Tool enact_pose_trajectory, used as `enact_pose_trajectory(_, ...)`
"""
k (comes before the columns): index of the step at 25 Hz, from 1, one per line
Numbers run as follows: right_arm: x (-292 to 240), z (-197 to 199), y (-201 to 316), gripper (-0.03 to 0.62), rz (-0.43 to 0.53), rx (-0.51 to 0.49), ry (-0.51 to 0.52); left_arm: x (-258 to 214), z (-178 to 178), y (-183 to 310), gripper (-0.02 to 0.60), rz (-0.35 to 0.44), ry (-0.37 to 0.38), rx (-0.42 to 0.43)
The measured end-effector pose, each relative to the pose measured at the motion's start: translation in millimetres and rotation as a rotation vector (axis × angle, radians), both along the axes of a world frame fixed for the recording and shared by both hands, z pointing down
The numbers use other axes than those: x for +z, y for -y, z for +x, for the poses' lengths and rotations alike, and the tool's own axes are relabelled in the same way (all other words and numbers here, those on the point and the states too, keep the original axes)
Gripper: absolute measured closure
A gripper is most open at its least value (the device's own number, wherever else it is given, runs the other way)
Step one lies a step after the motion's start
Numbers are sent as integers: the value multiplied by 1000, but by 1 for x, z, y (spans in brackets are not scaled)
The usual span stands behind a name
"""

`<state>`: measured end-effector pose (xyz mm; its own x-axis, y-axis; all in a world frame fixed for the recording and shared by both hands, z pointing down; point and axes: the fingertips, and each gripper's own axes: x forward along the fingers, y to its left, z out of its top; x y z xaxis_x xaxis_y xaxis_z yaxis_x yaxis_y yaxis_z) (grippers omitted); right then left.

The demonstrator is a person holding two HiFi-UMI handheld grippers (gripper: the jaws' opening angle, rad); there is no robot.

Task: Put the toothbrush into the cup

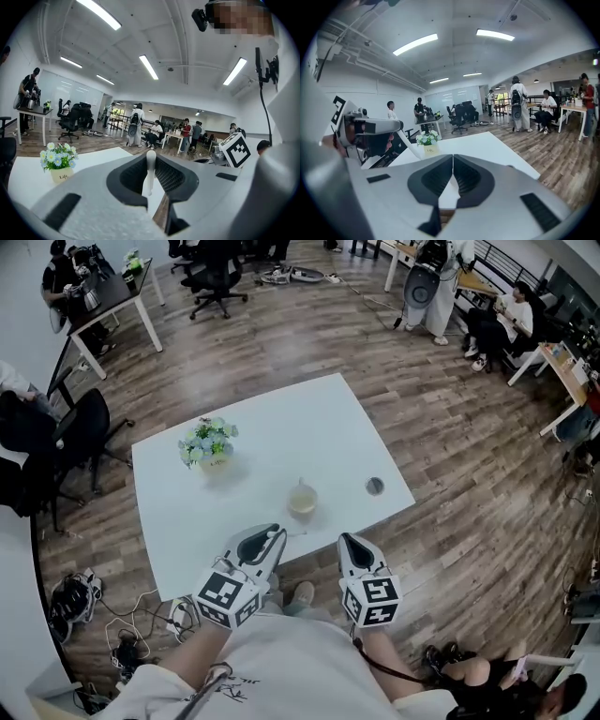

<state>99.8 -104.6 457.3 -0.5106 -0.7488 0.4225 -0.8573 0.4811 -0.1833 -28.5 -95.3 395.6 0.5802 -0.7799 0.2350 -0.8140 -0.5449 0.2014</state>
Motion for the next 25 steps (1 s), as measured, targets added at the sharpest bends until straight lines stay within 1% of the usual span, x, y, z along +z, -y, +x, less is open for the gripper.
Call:
enact_pose_trajectory(6, -1, -2, 18, 574, -4, 33, 7, -1, -3, 22, 522, -2, -3, 28)
enact_pose_trajectory(13, 10, -5, 35, 574, -23, 54, 0, 6, -11, 45, 522, -11, -7, 35)
enact_pose_trajectory(16, 15, -6, 42, 574, -35, 59, -4, 13, -14, 53, 522, -21, -6, 39)
enact_pose_trajectory(21, 25, -19, 54, 574, -41, 38, -9, 26, -17, 66, 522, -22, -5, 41)
enact_pose_trajectory(25, 35, -21, 62, 574, -54, 47, -9, 43, -16, 76, 522, -45, -7, 41)
